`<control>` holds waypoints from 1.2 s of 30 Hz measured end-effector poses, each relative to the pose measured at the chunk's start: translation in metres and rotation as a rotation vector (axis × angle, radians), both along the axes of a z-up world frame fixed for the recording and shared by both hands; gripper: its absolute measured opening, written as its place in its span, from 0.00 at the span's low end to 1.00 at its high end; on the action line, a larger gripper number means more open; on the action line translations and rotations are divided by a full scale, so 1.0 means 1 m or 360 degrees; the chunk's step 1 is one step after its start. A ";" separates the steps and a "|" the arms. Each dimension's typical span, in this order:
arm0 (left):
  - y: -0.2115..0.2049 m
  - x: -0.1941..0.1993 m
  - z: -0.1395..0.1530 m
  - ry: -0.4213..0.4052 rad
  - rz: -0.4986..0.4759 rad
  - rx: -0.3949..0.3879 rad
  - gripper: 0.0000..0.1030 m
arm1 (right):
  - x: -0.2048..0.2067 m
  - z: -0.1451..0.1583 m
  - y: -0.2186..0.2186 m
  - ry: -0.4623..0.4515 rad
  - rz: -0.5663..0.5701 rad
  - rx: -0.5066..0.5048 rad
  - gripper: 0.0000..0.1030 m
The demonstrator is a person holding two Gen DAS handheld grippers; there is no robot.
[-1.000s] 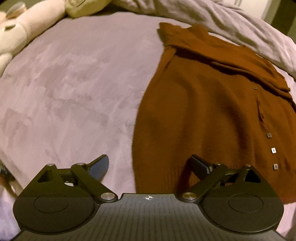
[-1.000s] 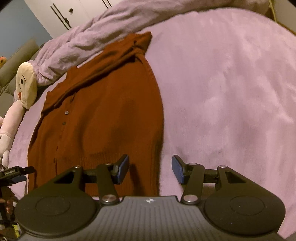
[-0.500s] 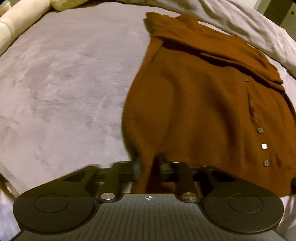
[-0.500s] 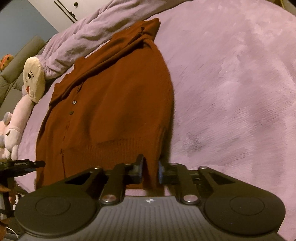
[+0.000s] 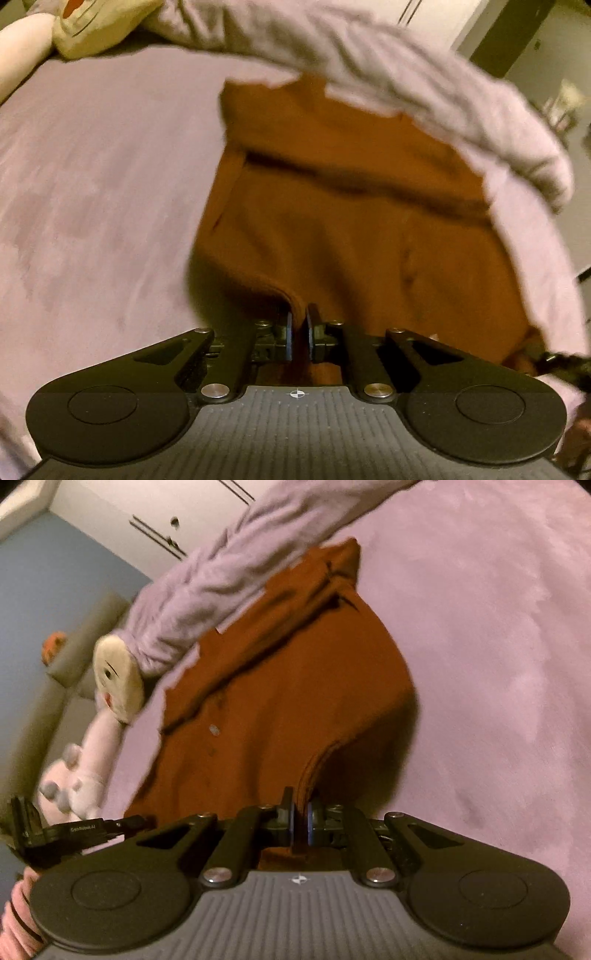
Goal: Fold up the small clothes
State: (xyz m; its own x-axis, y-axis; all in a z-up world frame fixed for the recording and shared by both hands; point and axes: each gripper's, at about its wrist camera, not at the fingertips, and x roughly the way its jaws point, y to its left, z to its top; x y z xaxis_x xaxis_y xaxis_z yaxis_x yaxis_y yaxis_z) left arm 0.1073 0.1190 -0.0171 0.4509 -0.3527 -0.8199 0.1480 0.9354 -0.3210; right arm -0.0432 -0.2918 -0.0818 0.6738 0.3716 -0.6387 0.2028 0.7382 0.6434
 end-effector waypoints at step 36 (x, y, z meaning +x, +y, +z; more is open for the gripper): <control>-0.015 0.124 -0.059 -0.0186 -0.0220 0.0139 0.19 | 0.155 -0.006 -0.010 -0.0216 0.0346 -0.0806 0.34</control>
